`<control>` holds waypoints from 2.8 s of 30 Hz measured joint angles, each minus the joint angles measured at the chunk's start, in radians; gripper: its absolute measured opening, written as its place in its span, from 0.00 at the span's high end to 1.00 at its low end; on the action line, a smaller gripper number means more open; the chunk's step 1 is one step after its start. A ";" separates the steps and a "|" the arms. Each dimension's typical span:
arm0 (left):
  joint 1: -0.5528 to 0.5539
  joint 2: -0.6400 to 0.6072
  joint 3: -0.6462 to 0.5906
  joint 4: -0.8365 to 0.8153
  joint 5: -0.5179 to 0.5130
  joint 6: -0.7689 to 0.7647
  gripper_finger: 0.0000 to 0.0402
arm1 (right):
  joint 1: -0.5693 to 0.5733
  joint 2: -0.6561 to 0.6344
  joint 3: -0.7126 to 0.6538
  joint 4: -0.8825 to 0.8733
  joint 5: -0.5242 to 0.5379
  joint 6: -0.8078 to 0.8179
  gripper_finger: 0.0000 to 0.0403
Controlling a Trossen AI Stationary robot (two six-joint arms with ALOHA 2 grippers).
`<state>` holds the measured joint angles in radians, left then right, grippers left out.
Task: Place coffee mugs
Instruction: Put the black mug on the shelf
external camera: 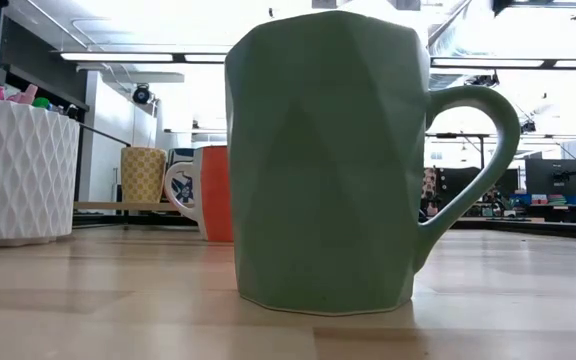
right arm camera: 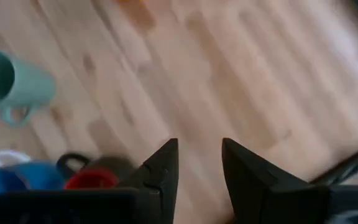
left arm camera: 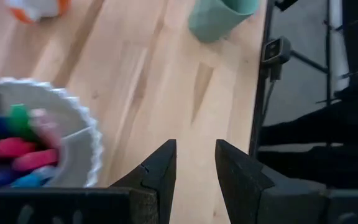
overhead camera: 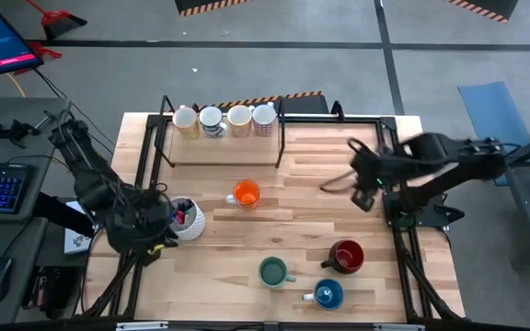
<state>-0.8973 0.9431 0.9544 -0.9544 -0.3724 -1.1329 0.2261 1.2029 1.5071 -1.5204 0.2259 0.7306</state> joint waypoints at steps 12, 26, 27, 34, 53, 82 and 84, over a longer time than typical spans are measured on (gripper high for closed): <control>-0.007 0.141 -0.177 0.418 -0.152 0.061 0.75 | 0.391 -0.192 -0.509 0.318 -0.100 0.404 0.74; 0.106 0.327 -0.191 0.730 -0.190 0.283 0.75 | 0.478 -0.090 -0.679 0.593 -0.032 0.372 0.74; 0.111 0.330 -0.191 0.743 -0.189 0.289 0.75 | 0.478 -0.080 -0.679 0.601 -0.033 0.360 0.74; 0.125 0.330 -0.191 0.749 -0.154 0.280 0.75 | 0.489 -0.012 -0.679 0.619 -0.050 0.316 0.74; 0.125 0.330 -0.191 0.749 -0.131 0.161 0.75 | 0.494 0.236 -0.678 0.697 -0.042 0.372 0.84; 0.038 0.267 -0.191 0.596 -0.126 0.191 0.75 | -0.106 0.204 -0.103 0.693 0.200 -0.302 1.00; 0.012 0.248 -0.191 0.557 -0.155 0.169 0.75 | -0.164 0.274 -0.034 0.690 0.149 -0.373 1.00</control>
<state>-0.8850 1.1911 0.7639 -0.3976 -0.5275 -0.9635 0.0622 1.4768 1.4735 -0.8301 0.3746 0.3580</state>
